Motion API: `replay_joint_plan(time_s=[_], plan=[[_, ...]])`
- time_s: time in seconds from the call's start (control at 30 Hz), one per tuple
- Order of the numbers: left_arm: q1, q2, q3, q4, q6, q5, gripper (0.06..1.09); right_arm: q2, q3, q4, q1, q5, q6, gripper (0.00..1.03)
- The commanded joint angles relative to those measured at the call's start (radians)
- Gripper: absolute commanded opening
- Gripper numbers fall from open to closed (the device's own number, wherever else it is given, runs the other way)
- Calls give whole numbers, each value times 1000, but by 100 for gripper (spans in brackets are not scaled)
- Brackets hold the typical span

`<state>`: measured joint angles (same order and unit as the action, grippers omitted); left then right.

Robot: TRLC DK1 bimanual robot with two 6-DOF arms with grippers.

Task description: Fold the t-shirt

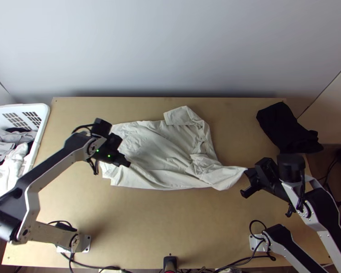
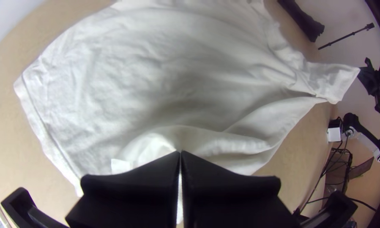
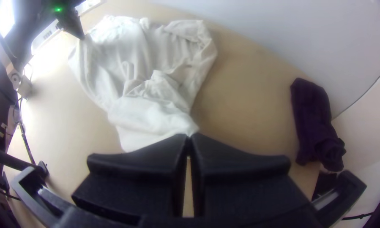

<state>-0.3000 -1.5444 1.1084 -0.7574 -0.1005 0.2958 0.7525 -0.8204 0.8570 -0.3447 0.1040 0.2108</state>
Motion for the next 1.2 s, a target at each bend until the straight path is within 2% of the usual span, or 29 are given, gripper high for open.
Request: replay_joint_plan(time_s=[0.0, 0.27, 0.5, 0.7, 1.17], plan=[[42, 129, 41, -97, 4, 0, 9, 4, -59, -3, 7, -1, -2, 3], [133, 280, 174, -200, -7, 0, 9, 34, -187, -30, 15, -49, -4, 3], [205, 308, 409, -237, -28, -1, 9, 87, -358, -59, 35, -58, 2, 3], [275, 294, 639, -237, -38, -1, 9, 160, -546, -85, 76, -69, -2, 3], [389, 270, 970, -183, -22, -1, 9, 266, -865, -124, 138, -69, -34, 3]])
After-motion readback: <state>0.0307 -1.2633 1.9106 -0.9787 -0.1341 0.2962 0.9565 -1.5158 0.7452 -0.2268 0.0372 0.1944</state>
